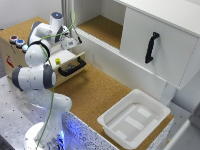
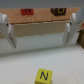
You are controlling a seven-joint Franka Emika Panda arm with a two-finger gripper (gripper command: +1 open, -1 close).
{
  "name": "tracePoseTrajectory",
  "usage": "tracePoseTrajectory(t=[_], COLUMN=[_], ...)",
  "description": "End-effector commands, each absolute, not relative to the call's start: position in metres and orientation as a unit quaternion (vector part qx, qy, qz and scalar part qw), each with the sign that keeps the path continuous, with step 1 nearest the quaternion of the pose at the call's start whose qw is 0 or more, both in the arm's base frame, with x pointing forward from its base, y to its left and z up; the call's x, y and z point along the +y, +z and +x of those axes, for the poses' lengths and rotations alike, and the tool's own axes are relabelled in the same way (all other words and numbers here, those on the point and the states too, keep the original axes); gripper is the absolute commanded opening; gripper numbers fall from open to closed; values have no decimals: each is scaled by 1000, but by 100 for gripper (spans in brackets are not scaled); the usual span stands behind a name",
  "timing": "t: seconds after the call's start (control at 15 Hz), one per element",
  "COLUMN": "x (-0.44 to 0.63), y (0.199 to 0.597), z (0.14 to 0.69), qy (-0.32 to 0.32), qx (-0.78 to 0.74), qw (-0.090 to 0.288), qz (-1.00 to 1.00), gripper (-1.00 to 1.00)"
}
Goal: Switch off the green light
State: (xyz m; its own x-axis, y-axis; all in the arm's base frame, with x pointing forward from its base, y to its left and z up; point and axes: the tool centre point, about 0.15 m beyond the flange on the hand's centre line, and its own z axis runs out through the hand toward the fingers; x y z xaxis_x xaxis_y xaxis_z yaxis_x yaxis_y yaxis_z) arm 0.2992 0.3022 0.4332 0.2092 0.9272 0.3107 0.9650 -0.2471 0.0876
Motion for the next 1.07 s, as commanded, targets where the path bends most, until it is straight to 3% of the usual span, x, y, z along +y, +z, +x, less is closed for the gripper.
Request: tracePoseTrajectory(t=[0.0, 0.13, 0.4, 0.6, 0.73, 1.0], x=[308, 305, 360, 382, 386, 404], y=[441, 438, 495, 510, 509, 512], z=[298, 300, 304, 284, 257, 206], qy=[-134, -153, -112, -41, -5, 19], qx=[-607, -615, -698, -737, -737, -727], qw=[34, 56, -32, -79, -63, 24], qz=[-782, -772, -707, -670, -673, -686], gripper=[100, 100, 100, 100, 100, 100])
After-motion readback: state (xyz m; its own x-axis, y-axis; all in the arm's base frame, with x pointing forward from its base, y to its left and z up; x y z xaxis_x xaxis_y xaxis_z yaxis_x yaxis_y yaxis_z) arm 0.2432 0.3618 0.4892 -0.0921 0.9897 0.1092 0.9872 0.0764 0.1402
